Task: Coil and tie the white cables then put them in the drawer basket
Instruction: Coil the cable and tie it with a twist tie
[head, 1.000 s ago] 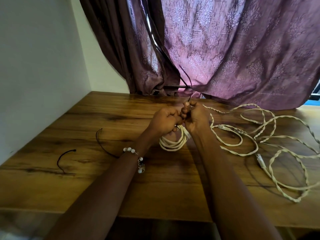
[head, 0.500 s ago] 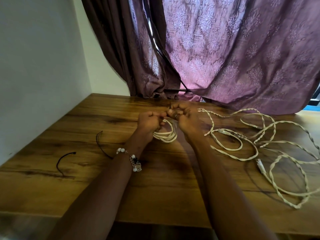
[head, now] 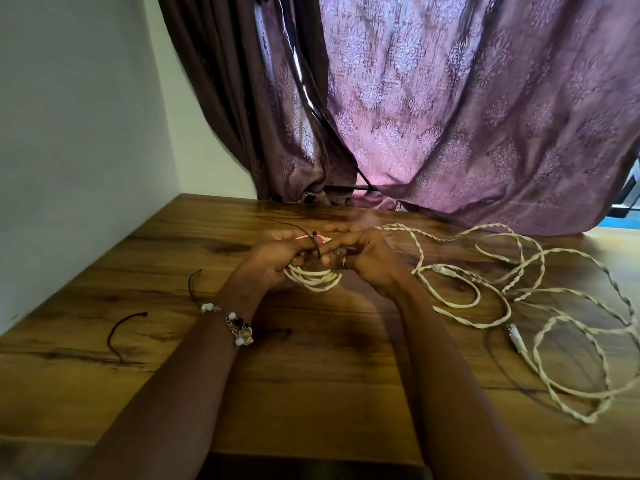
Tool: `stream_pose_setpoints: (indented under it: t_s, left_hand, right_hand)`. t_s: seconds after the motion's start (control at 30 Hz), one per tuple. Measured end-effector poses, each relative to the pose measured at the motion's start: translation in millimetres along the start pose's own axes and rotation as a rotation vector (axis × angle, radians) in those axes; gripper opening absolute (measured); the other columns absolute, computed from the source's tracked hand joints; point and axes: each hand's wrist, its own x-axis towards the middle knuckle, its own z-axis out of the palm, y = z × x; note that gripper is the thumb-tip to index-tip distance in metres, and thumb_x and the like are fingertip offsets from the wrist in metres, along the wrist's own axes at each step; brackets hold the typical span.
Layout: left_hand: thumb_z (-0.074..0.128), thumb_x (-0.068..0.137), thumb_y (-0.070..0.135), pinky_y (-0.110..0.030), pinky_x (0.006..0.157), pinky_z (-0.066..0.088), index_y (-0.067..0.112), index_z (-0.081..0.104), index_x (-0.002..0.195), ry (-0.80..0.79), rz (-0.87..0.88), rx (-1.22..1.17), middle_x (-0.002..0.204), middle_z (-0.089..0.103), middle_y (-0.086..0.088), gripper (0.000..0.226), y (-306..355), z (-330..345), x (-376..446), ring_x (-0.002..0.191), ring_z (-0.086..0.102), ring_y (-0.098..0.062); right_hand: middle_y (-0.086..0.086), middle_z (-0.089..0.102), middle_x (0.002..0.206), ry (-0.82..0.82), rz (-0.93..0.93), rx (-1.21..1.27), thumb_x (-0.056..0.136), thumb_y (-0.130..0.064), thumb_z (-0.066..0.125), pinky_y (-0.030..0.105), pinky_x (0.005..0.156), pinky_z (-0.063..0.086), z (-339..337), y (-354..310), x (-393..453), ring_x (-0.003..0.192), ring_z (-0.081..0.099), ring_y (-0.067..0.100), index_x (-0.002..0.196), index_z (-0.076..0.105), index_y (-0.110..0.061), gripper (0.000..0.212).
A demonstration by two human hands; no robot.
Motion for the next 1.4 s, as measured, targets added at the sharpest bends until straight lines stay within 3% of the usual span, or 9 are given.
stream_pose_setpoints:
  t_s: [0.17, 0.27, 0.43, 0.6, 0.97, 1.03, 1.1, 1.23, 1.4]
  left_hand:
    - [0.064, 0.082, -0.006, -0.013, 0.035, 0.032, -0.005, 0.066, 0.088, -0.111, 0.160, 0.140, 0.048, 0.056, -0.003, 0.006, -4, -1, 3, 0.032, 0.039, -0.004]
    - [0.069, 0.081, -0.003, -0.014, 0.047, 0.041, 0.000, 0.068, 0.096, -0.166, 0.334, 0.396, 0.064, 0.065, -0.003, 0.015, -6, 2, 8, 0.047, 0.052, -0.003]
    - [0.059, 0.076, 0.037, -0.023, 0.073, 0.044, 0.002, 0.066, 0.107, -0.191, 0.743, 0.971, 0.096, 0.071, -0.012, 0.048, -15, 6, 13, 0.086, 0.065, -0.019]
    - [0.045, 0.082, 0.030, -0.026, 0.069, 0.038, -0.009, 0.066, 0.095, -0.174, 1.036, 1.154, 0.088, 0.065, -0.027, 0.046, -20, 18, 11, 0.077, 0.067, -0.036]
    - [0.049, 0.083, 0.037, -0.008, 0.078, 0.031, 0.002, 0.068, 0.104, -0.170, 1.010, 1.055, 0.101, 0.054, -0.014, 0.045, -25, 17, 5, 0.088, 0.050, -0.013]
    - [0.055, 0.080, 0.037, -0.001, 0.080, 0.031, 0.005, 0.070, 0.100, -0.191, 1.011, 0.995, 0.099, 0.067, -0.010, 0.041, -28, 19, 6, 0.091, 0.055, -0.008]
    - [0.065, 0.077, 0.035, -0.005, 0.077, 0.039, 0.007, 0.073, 0.097, -0.162, 0.932, 0.905, 0.096, 0.072, -0.007, 0.035, -31, 20, 9, 0.089, 0.060, -0.007]
    - [0.068, 0.085, 0.008, -0.021, 0.048, 0.048, 0.002, 0.071, 0.100, -0.120, 0.609, 0.696, 0.065, 0.069, -0.004, 0.017, -35, 26, 9, 0.049, 0.057, -0.008]
    - [0.068, 0.084, 0.009, -0.023, 0.045, 0.047, 0.001, 0.064, 0.097, -0.098, 0.440, 0.636, 0.064, 0.068, -0.005, 0.015, -35, 29, 11, 0.045, 0.056, -0.011]
  right_hand:
    - [0.009, 0.068, 0.099, 0.224, 0.199, 0.490, 0.096, -0.009, 0.050, 0.042, 0.068, 0.060, -9, 6, 6, 0.078, 0.068, 0.020, 0.104, 0.062, -0.007, 0.014]
    - [0.018, 0.067, 0.090, 0.304, 0.430, 0.511, 0.099, -0.028, 0.046, 0.036, 0.053, 0.058, -9, 16, 11, 0.064, 0.067, 0.021, 0.109, 0.060, 0.003, 0.035]
    - [0.016, 0.061, 0.062, 0.302, 0.575, 0.547, 0.101, -0.010, 0.037, 0.026, 0.039, 0.051, -10, 13, 9, 0.041, 0.059, 0.019, 0.098, 0.059, 0.007, 0.028]
    - [0.016, 0.064, 0.055, 0.196, 0.593, 0.568, 0.098, -0.001, 0.029, 0.024, 0.044, 0.054, -14, 6, 2, 0.043, 0.062, 0.017, 0.083, 0.061, 0.008, 0.036]
    - [0.019, 0.068, 0.068, 0.412, 0.714, 0.744, 0.094, 0.000, 0.046, 0.034, 0.050, 0.058, -15, 10, 3, 0.054, 0.067, 0.024, 0.080, 0.064, 0.005, 0.023]
    - [0.023, 0.067, 0.087, 0.485, 0.646, 0.754, 0.080, 0.006, 0.057, 0.038, 0.066, 0.060, -15, 9, 5, 0.068, 0.067, 0.027, 0.091, 0.063, 0.007, 0.012]
    - [0.028, 0.061, 0.108, 0.475, 0.593, 0.721, 0.070, 0.007, 0.063, 0.048, 0.089, 0.053, -11, 8, 6, 0.089, 0.063, 0.033, 0.103, 0.061, 0.007, 0.034]
    - [0.021, 0.064, 0.074, 0.646, 0.452, 0.515, 0.082, 0.018, 0.054, 0.038, 0.064, 0.057, -11, 5, 4, 0.063, 0.063, 0.027, 0.093, 0.061, 0.006, 0.017]
    - [0.010, 0.072, 0.074, 0.668, 0.336, 0.109, 0.075, 0.005, 0.072, 0.022, 0.057, 0.056, -9, -3, 0, 0.053, 0.064, 0.008, 0.091, 0.073, 0.002, 0.016]
